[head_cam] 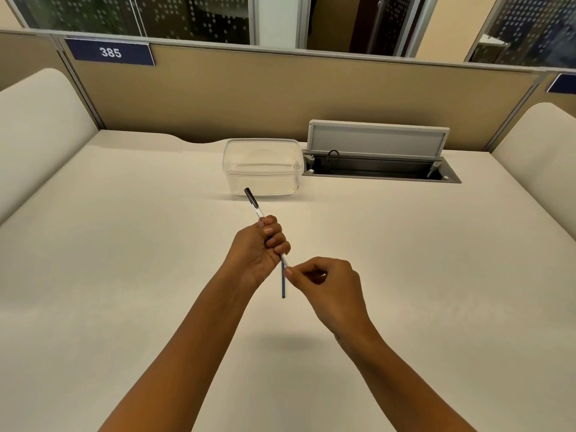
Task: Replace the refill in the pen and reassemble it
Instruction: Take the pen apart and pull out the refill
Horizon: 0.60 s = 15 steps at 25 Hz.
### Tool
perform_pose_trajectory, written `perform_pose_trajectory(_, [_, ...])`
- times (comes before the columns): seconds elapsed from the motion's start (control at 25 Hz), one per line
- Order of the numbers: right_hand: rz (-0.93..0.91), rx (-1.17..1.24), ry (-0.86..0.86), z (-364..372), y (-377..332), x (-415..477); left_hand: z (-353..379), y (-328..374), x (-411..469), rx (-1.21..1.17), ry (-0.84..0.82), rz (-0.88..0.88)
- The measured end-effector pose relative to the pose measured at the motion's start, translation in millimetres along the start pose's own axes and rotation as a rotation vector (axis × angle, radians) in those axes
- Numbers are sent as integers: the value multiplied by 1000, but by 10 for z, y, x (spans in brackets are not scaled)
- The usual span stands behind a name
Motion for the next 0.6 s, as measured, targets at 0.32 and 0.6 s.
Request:
perform_pose_trajectory(0.32, [120, 16, -241, -89, -15, 62, -12, -13, 14, 27, -5, 12])
perform_pose_trajectory(0.6, [199, 178, -361, -100, 59, 100, -39, -16, 21, -13, -19, -54])
Point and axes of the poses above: each hand's wrist, its own x-axis towards the middle knuckle, its own z-axis out of the palm, y = z × x, the point moved 2 cm from there along x, towards the middle knuckle, and after that the axes turned 2 degrees about -x, right-handed, at the moved point
